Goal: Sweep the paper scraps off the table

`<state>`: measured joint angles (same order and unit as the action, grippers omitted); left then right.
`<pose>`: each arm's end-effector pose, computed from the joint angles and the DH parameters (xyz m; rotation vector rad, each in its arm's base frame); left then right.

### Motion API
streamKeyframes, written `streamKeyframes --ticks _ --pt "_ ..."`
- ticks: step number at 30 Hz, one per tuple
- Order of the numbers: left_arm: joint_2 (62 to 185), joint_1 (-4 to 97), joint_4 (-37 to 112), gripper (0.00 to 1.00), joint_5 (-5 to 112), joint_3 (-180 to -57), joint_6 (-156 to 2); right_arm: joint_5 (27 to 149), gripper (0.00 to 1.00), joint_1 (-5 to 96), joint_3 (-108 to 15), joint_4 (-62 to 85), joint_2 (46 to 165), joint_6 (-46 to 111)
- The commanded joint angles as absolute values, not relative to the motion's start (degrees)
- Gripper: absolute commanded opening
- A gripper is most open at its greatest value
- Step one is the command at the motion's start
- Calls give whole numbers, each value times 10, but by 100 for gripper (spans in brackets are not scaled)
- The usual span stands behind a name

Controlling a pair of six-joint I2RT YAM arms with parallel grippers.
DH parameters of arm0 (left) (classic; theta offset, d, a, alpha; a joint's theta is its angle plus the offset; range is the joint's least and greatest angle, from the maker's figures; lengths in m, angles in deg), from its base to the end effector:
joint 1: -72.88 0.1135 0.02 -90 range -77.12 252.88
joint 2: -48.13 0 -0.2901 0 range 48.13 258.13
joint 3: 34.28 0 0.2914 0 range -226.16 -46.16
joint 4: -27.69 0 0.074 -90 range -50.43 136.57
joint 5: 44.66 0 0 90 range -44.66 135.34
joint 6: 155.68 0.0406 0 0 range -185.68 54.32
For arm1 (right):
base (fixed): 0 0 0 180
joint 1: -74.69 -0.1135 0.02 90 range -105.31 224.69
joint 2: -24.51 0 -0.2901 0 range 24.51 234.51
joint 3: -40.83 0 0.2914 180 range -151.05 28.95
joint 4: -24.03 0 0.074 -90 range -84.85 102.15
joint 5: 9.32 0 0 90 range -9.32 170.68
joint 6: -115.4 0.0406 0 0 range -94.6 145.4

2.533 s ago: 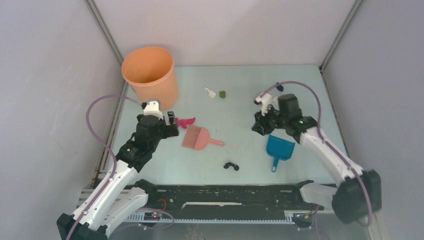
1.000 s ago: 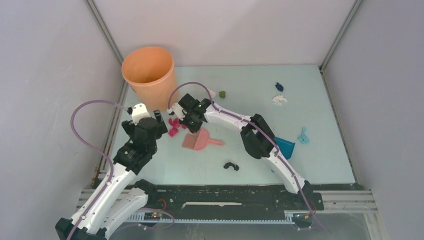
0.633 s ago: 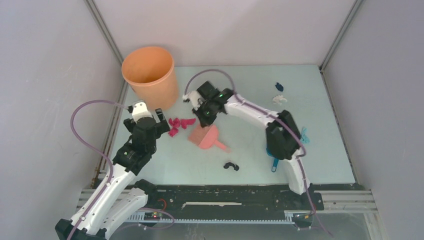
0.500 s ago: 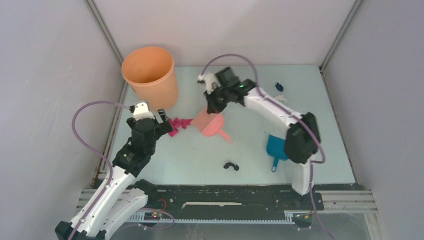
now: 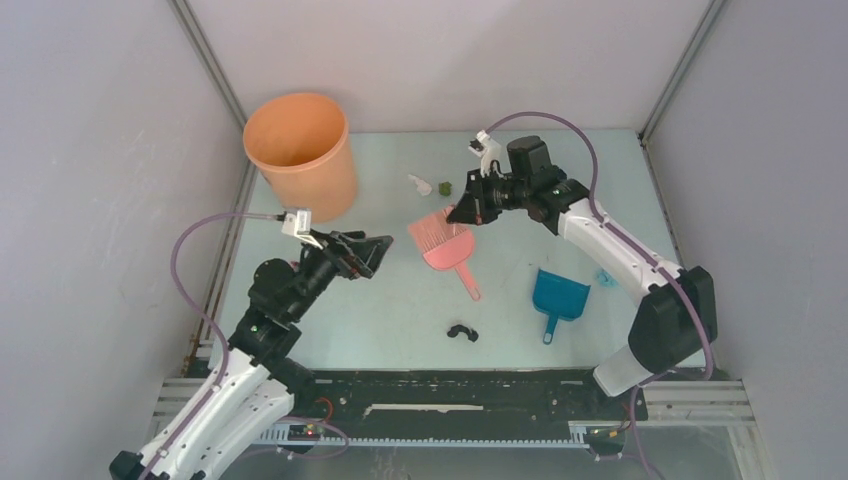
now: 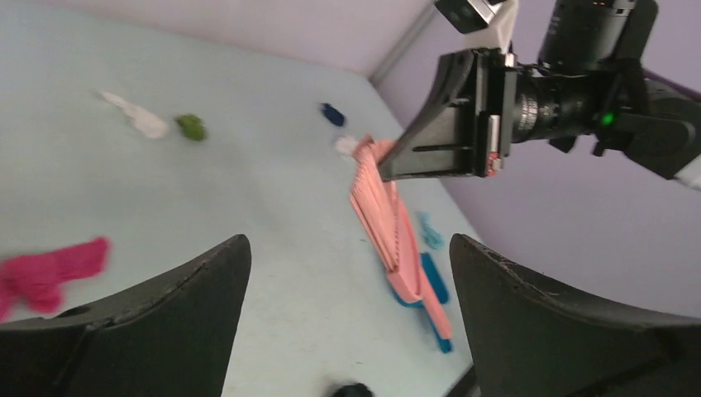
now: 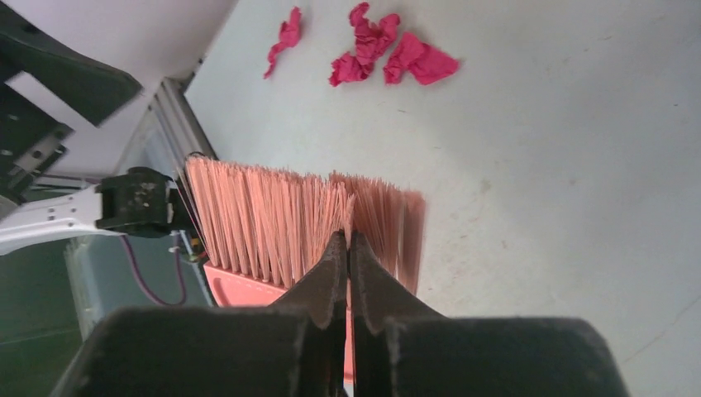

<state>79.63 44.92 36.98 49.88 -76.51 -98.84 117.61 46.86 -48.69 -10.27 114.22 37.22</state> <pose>0.1516 -0.0841 0.3222 -0.0077 1.6173 -0.8977 0.3403 0.2072 0.3423 -0.6910 2.1302 1.0865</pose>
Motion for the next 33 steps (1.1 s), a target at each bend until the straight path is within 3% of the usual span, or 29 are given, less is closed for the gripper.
streamKeyframes --ticks 1,8,12,16,25,28,31,33 --pt "834 413 243 95 543 -745 -1081 1204 0 469 -461 -3 1085 450" --pt "917 314 258 93 465 -788 -1057 1176 0 464 -444 19 1057 473" --pt "963 282 261 87 459 -811 -1056 1167 0 463 -434 26 1047 472" --pt "985 271 248 71 455 -812 -1060 1165 0 463 -429 22 1040 468" --pt "998 270 259 14 432 -819 -1039 1172 0 462 -409 20 1035 453" --pt "993 270 305 1 434 -836 -1010 1200 24 466 -409 -1 1033 407" --pt "984 270 397 0 447 -867 -969 1257 45 488 -410 -47 1023 355" --pt "973 270 472 0 449 -880 -946 1285 51 506 -410 -87 1011 319"
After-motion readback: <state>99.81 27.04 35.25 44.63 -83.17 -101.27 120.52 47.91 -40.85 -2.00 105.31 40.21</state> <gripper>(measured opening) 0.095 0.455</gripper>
